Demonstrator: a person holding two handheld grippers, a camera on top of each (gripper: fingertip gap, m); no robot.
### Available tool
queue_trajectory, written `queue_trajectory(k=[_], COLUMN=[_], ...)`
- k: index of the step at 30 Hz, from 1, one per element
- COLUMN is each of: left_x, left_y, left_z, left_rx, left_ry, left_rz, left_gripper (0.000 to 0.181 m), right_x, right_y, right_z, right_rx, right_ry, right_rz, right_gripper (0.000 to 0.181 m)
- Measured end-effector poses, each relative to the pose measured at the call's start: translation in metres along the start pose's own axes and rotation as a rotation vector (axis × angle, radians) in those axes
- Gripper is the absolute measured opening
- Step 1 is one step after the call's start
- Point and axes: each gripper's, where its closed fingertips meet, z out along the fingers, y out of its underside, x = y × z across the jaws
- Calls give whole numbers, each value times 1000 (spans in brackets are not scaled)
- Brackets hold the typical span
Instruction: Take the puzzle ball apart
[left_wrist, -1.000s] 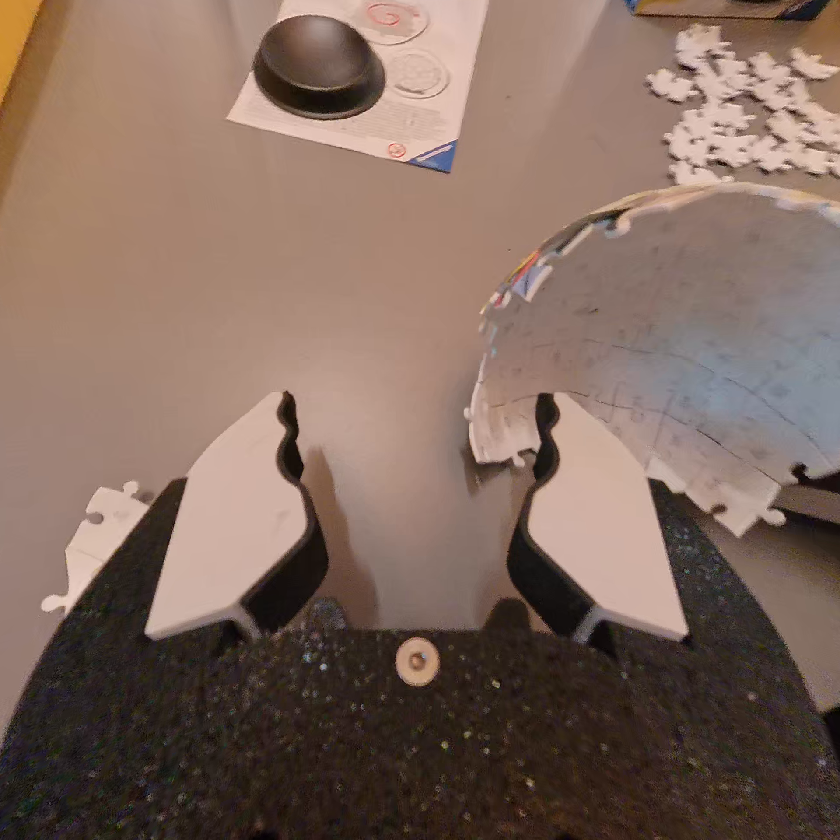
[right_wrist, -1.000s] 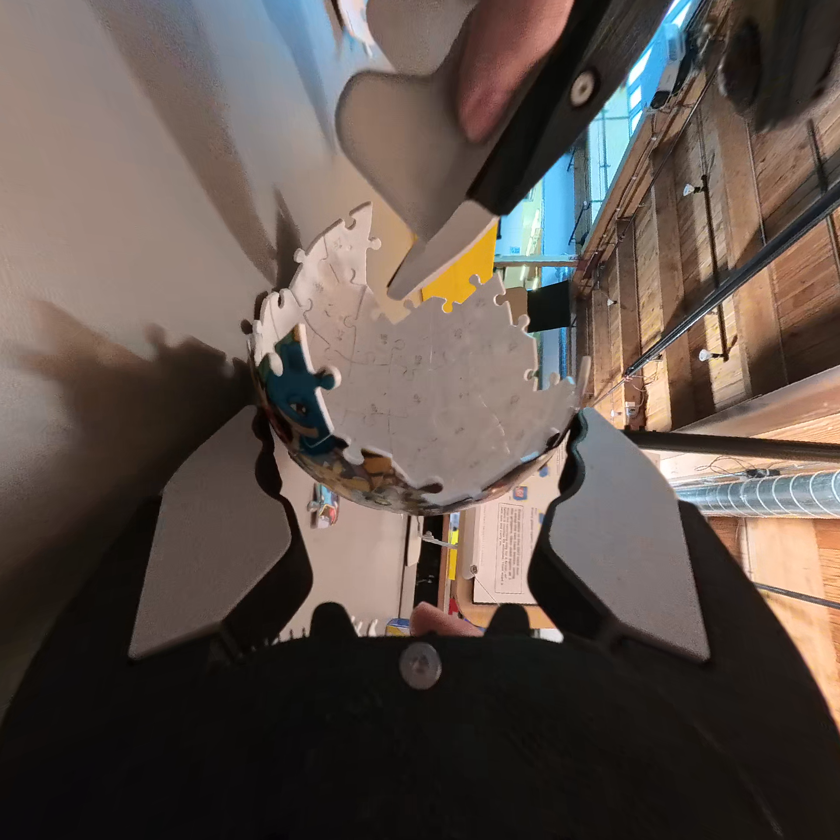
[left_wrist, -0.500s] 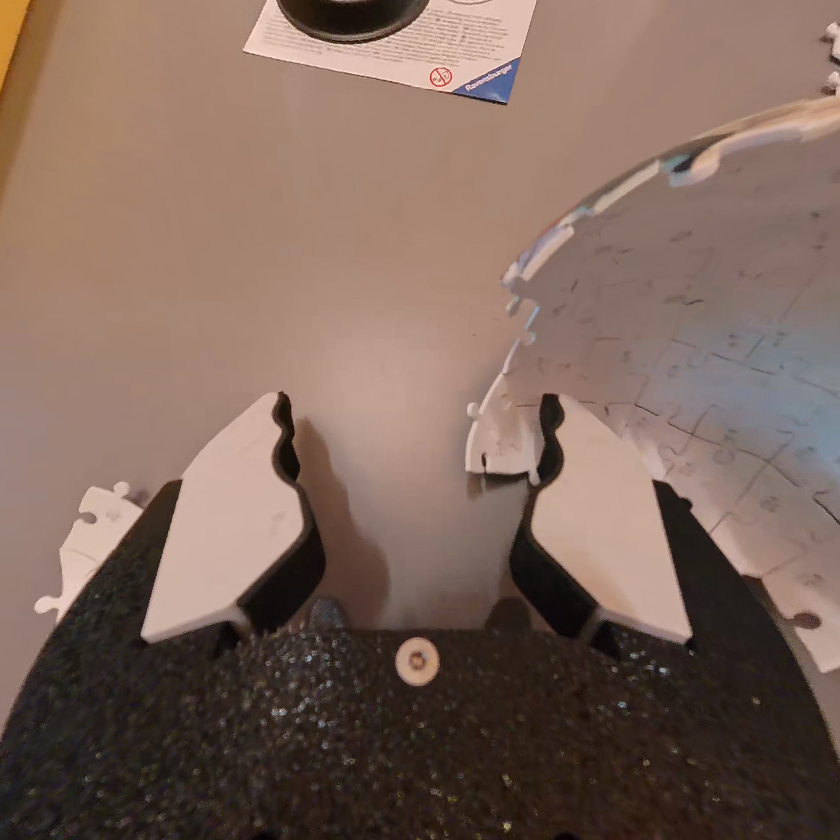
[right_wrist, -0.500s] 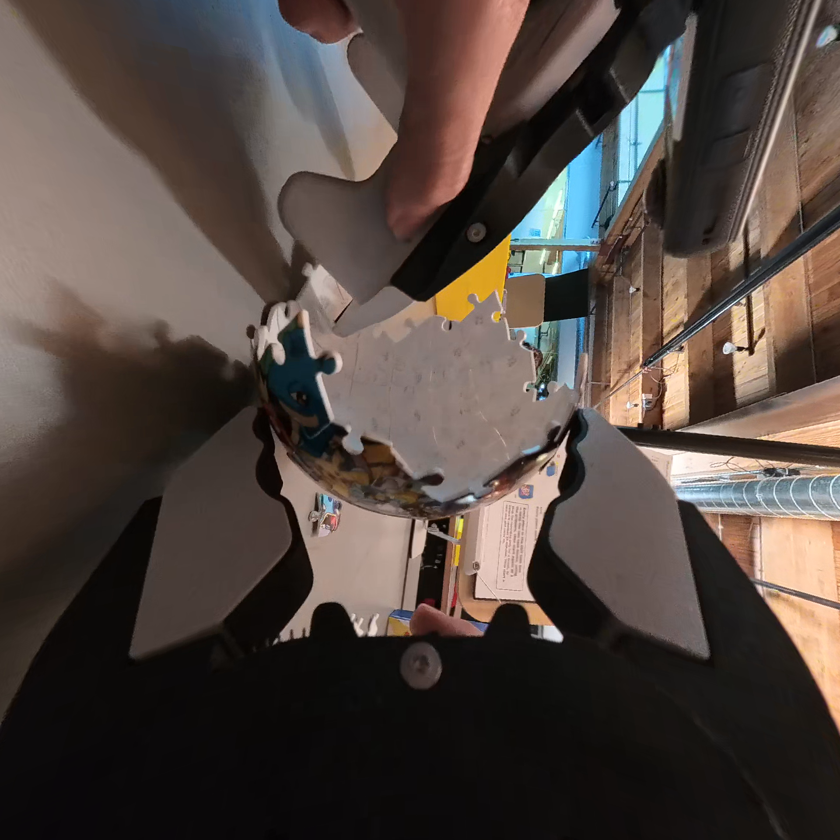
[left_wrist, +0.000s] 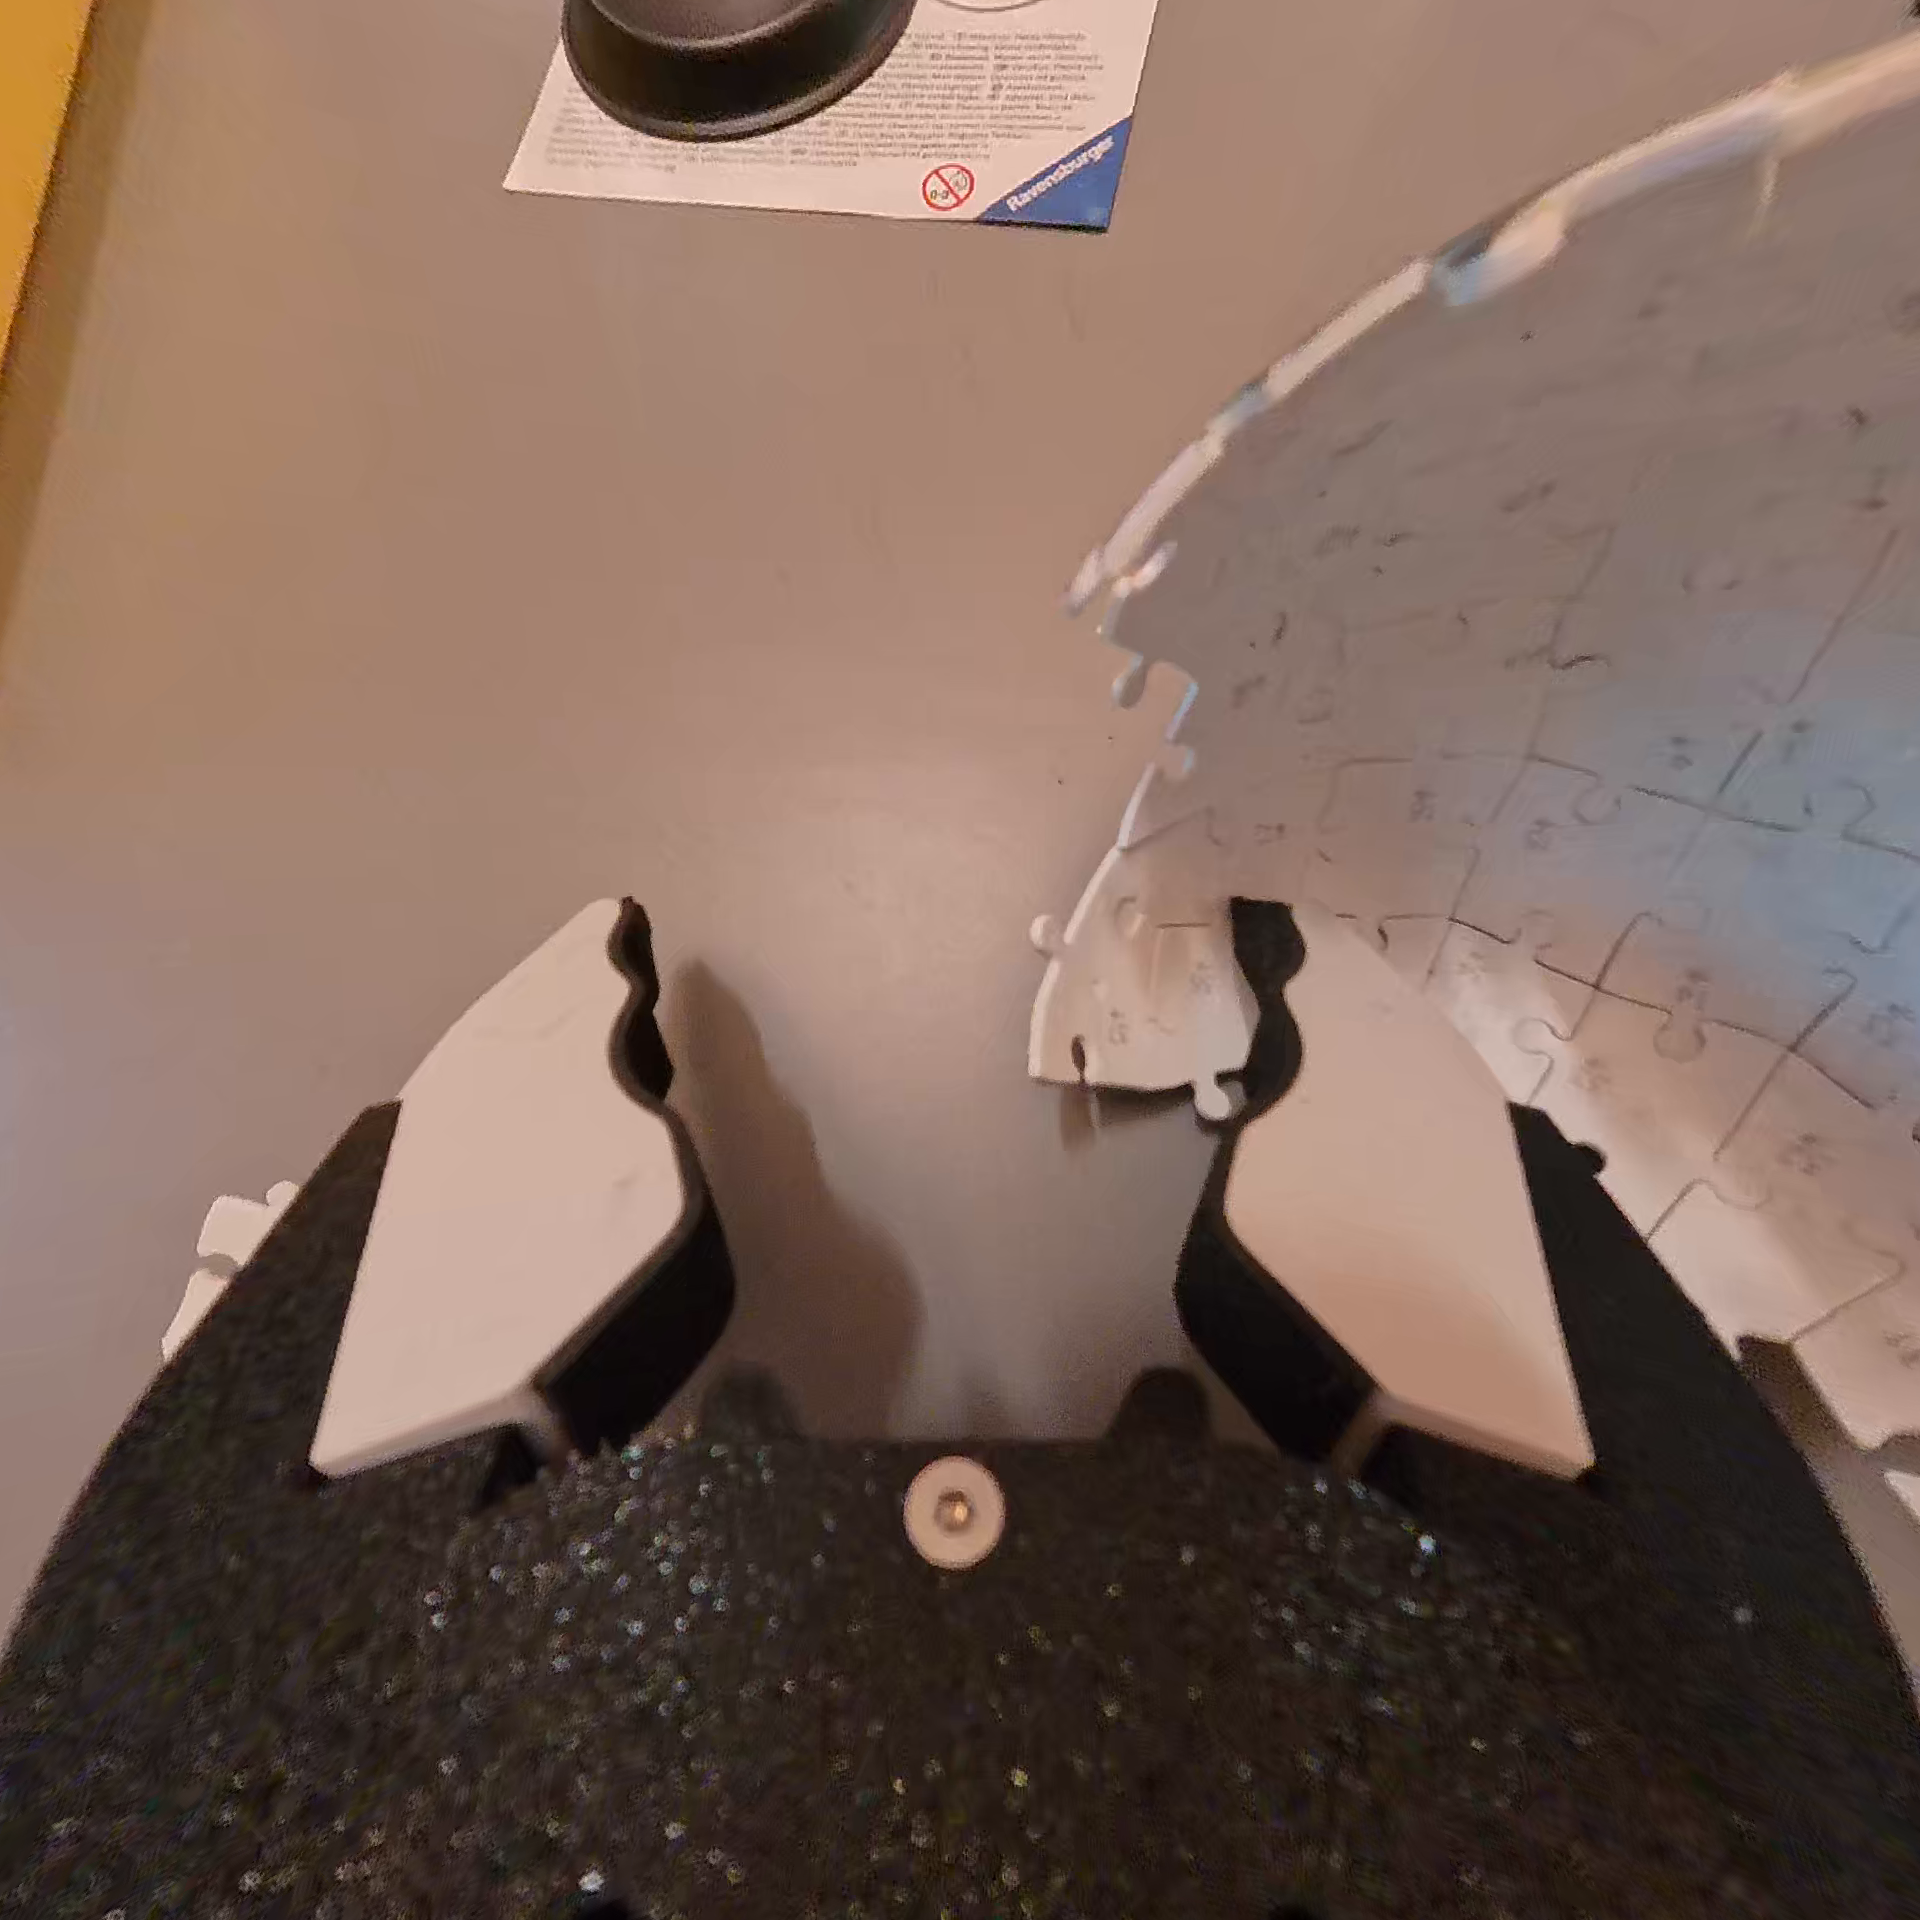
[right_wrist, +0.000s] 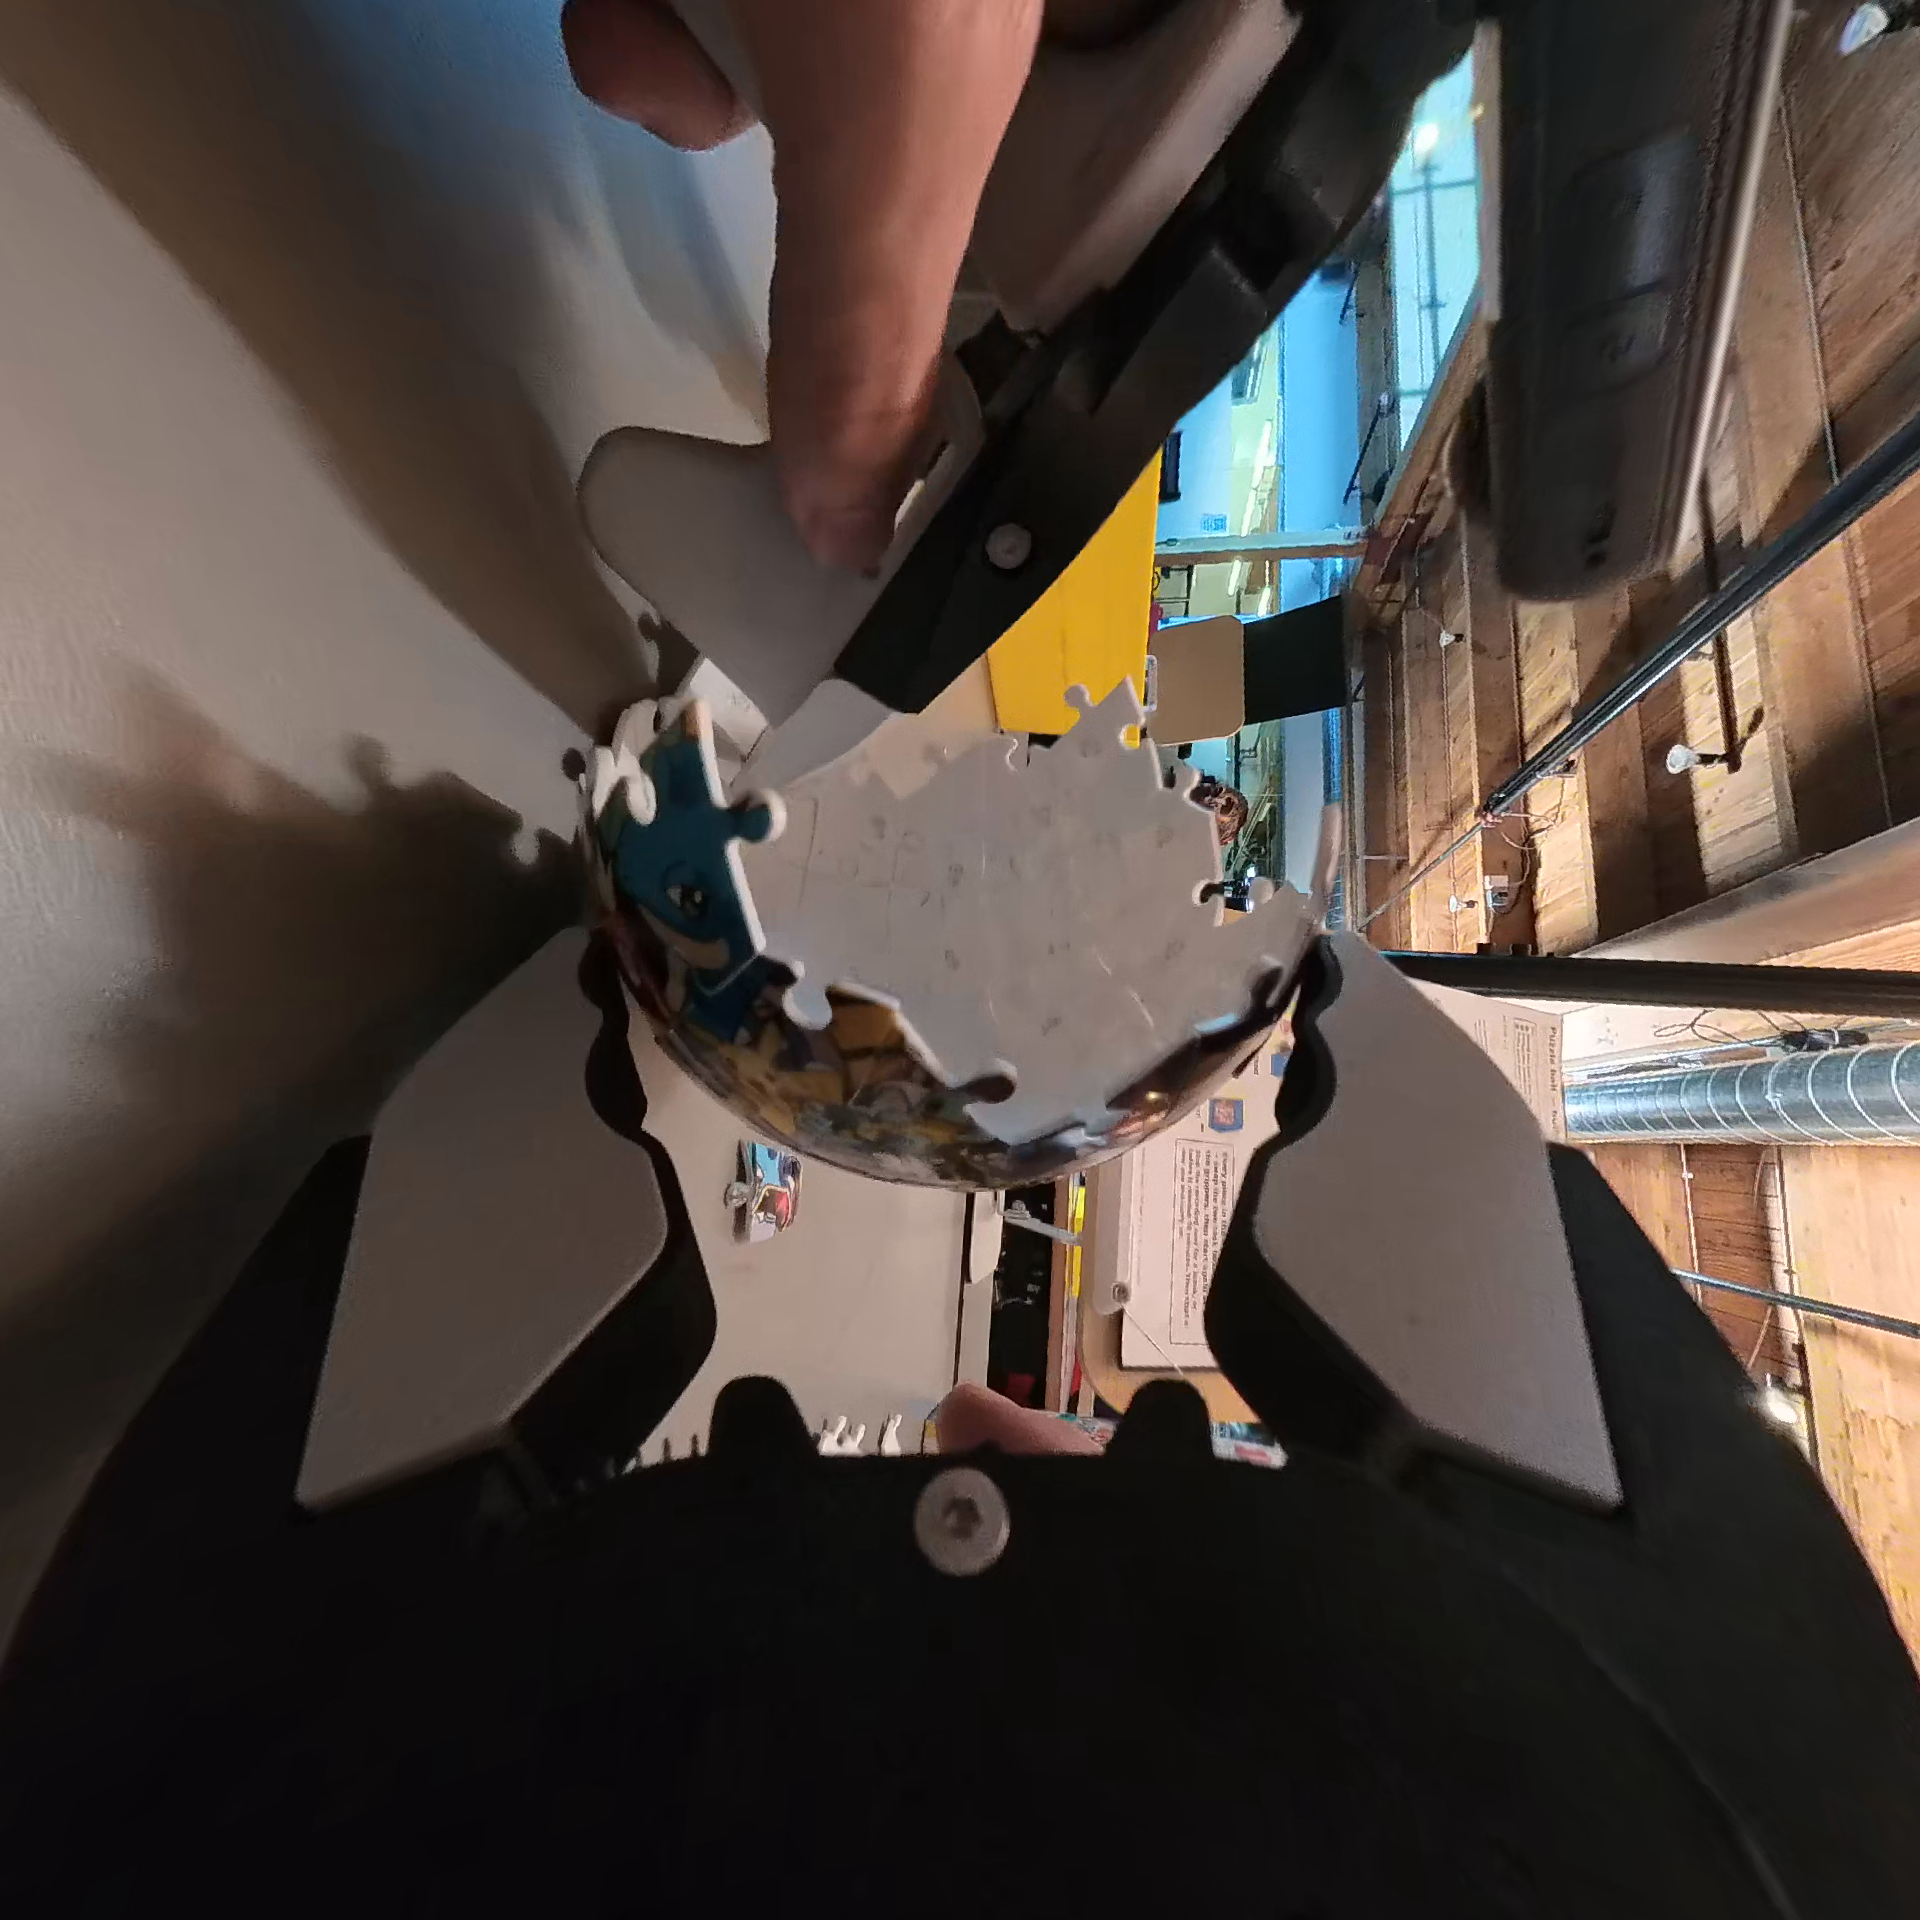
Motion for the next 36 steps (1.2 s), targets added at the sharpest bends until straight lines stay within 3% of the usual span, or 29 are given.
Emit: queue_trajectory(k=[3, 14, 18, 21, 25, 28, 32, 36], left_x=[4, 4, -6, -46, -105, -129, -128, -120], left_y=[0, -1, -20, -22, 13, 51, 79, 88], left_z=[-1, -4, -35, -66, -83, -83, -77, -65], left_rx=[20, 31, 125, 147, 3, -138, -204, -215], left_ry=[21, 57, 118, 89, 98, 152, 189, 147], left_rz=[-3, -7, -31, -8, -30, -45, -34, 36], left_gripper=[101, 105, 103, 91, 85, 79, 73, 71], right_x=[0, 0, 0, 0, 0, 0, 0, 0], right_y=[2, 1, 1, 1, 1, 0, 0, -1], right_z=[0, 0, -1, -1, -2, -2, -2, -2], right_rx=[-5, 7, 4, 4, 4, 5, 6, 8], right_ry=[9, 36, 48, 56, 59, 63, 61, 54], right_rz=[10, 36, 30, 22, 21, 19, 14, -10], right_gripper=[121, 120, 120, 120, 120, 120, 120, 120])
